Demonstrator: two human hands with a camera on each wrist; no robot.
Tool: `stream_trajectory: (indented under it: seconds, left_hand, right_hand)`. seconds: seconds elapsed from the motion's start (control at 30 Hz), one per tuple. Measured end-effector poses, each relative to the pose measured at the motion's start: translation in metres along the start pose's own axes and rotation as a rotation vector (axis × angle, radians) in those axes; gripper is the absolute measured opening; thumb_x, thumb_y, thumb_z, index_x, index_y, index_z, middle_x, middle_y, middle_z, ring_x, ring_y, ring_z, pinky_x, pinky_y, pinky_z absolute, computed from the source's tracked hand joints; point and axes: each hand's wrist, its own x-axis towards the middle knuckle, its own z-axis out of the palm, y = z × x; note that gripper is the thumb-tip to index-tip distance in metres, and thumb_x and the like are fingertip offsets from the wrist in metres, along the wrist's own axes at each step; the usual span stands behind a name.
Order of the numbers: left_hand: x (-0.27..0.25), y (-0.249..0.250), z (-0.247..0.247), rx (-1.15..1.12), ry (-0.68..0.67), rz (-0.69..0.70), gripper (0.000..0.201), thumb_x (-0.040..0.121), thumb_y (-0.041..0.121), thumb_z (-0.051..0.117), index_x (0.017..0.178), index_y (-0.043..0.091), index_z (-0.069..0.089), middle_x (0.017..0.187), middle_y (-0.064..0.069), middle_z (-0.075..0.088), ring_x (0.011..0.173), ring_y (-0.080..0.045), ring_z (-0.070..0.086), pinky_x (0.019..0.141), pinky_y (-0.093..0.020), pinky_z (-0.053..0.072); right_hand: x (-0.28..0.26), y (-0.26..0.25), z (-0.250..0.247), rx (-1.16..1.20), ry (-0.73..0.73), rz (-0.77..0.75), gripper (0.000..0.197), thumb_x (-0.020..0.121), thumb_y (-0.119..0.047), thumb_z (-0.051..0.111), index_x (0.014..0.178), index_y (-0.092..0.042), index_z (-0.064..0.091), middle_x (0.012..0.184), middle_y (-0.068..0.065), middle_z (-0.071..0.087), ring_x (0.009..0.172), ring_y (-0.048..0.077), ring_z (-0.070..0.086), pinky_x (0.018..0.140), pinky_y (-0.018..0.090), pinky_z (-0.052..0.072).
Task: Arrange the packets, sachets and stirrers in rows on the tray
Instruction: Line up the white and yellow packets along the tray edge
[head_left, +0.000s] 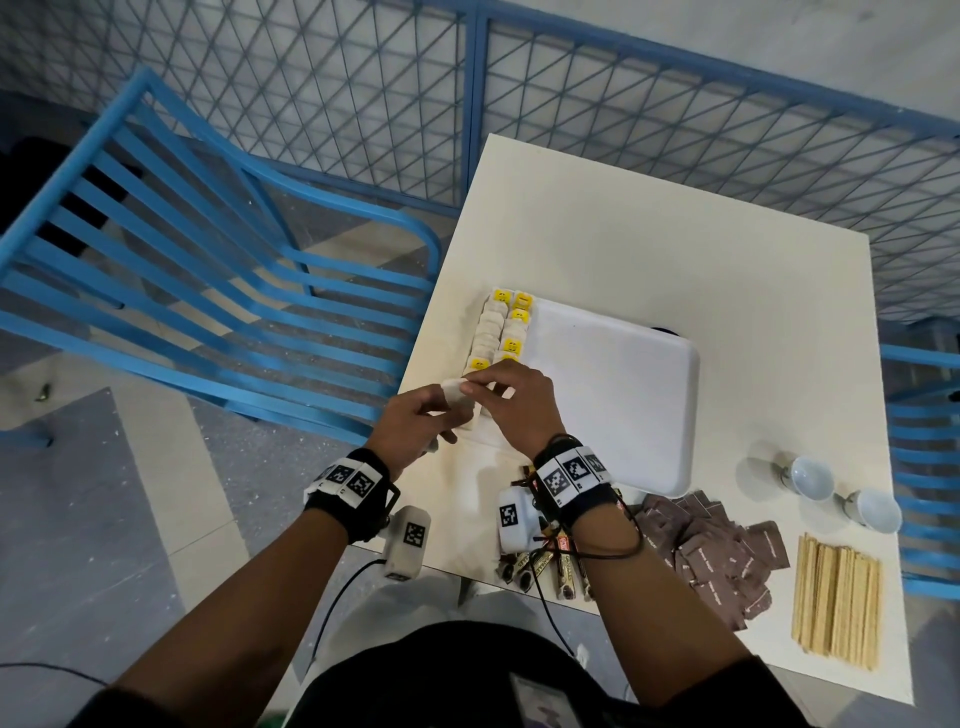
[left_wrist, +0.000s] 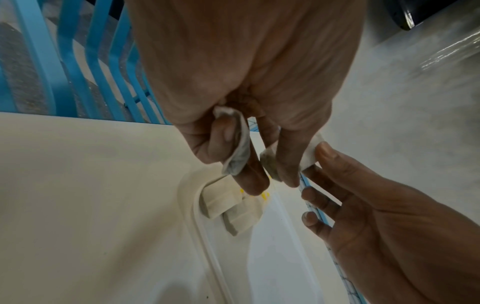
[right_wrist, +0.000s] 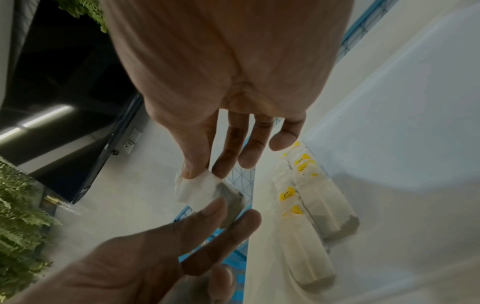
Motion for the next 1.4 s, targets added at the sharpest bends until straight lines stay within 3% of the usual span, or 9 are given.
stream_trajectory:
  seconds: [0.3,0.43,0.6,0.73,0.93,1.0,1.1,1.27,1.4]
  left_hand:
    - [-0.002,-0.002,-0.001,0.094,0.016,0.031,0.022,0.088,0.021,0.079,0.094,0.0,0.072,0.065,0.007,0.068,0.048,-0.007,0.056,0.046,-0.021,0.036]
    - [-0.001,-0.002,-0.003,0.098,-0.01,0.04,0.022,0.091,0.029,0.075,0.092,0.007,0.073,0.092,-0.001,0.078,0.059,-0.013,0.059,0.049,-0.025,0.039]
    - [0.002,0.0,-0.001,0.068,-0.026,-0.004,0.022,0.092,0.028,0.074,0.098,0.006,0.072,0.094,-0.005,0.078,0.056,-0.012,0.056,0.047,-0.022,0.038]
    - [0.007,-0.009,-0.003,0.044,-0.05,-0.124,0.015,0.092,0.01,0.069,0.106,0.013,0.071,0.092,-0.013,0.075,0.064,-0.019,0.059,0.045,-0.024,0.034]
    - [0.011,-0.023,-0.011,0.052,-0.094,-0.173,0.043,0.084,-0.022,0.043,0.108,0.003,0.067,0.091,-0.009,0.066,0.072,-0.02,0.062,0.049,-0.024,0.045]
    - [0.012,-0.029,-0.014,0.043,-0.096,-0.156,0.042,0.084,-0.025,0.046,0.107,0.003,0.066,0.095,-0.011,0.066,0.078,-0.022,0.066,0.057,-0.023,0.051]
    - [0.015,-0.036,-0.018,0.023,-0.087,-0.145,0.037,0.085,-0.023,0.057,0.105,0.006,0.067,0.102,-0.013,0.067,0.084,-0.023,0.072,0.074,-0.034,0.058]
    - [0.019,-0.04,-0.024,-0.007,-0.064,-0.182,0.037,0.081,-0.016,0.071,0.11,0.008,0.067,0.112,-0.017,0.07,0.093,-0.026,0.073,0.077,-0.031,0.057]
    - [0.02,-0.039,-0.025,-0.032,-0.061,-0.199,0.035,0.081,-0.016,0.07,0.109,0.005,0.067,0.104,-0.018,0.072,0.089,-0.025,0.074,0.082,-0.037,0.057]
  right_hand:
    - [0.0,0.002,0.001,0.034,0.038,0.017,0.011,0.084,-0.023,0.078,0.093,-0.018,0.081,0.089,-0.003,0.074,0.075,0.011,0.06,0.072,0.008,0.042]
    - [-0.001,0.003,0.002,0.026,0.048,0.042,0.012,0.086,-0.026,0.077,0.097,-0.021,0.08,0.09,-0.005,0.074,0.076,0.009,0.061,0.072,0.008,0.042]
    - [-0.001,0.013,0.002,-0.073,-0.027,0.125,0.01,0.086,-0.028,0.076,0.093,-0.02,0.076,0.088,-0.007,0.073,0.079,0.013,0.065,0.074,0.013,0.046]
    - [0.002,0.023,-0.005,-0.063,0.082,0.184,0.003,0.087,-0.021,0.074,0.088,-0.019,0.075,0.083,-0.006,0.073,0.075,0.01,0.065,0.068,0.008,0.042]
    - [-0.004,0.058,-0.006,-0.167,0.117,0.367,0.014,0.085,-0.024,0.075,0.095,-0.014,0.077,0.084,-0.001,0.072,0.079,0.014,0.064,0.073,0.016,0.04]
    - [-0.008,0.066,-0.001,-0.19,0.096,0.414,0.014,0.085,-0.025,0.075,0.096,-0.016,0.077,0.086,0.0,0.073,0.083,0.015,0.065,0.076,0.019,0.044]
    - [-0.012,0.07,0.007,-0.217,0.095,0.454,0.011,0.084,-0.027,0.074,0.093,-0.02,0.076,0.087,-0.001,0.074,0.085,0.017,0.065,0.077,0.019,0.043]
    - [-0.01,0.071,0.013,-0.198,0.147,0.483,0.011,0.083,-0.026,0.074,0.092,-0.02,0.075,0.081,-0.005,0.072,0.083,0.016,0.065,0.081,0.024,0.049]
    - [-0.007,0.072,0.014,-0.184,0.161,0.498,0.014,0.083,-0.025,0.076,0.095,-0.017,0.075,0.083,-0.005,0.07,0.082,0.014,0.063,0.083,0.021,0.046]
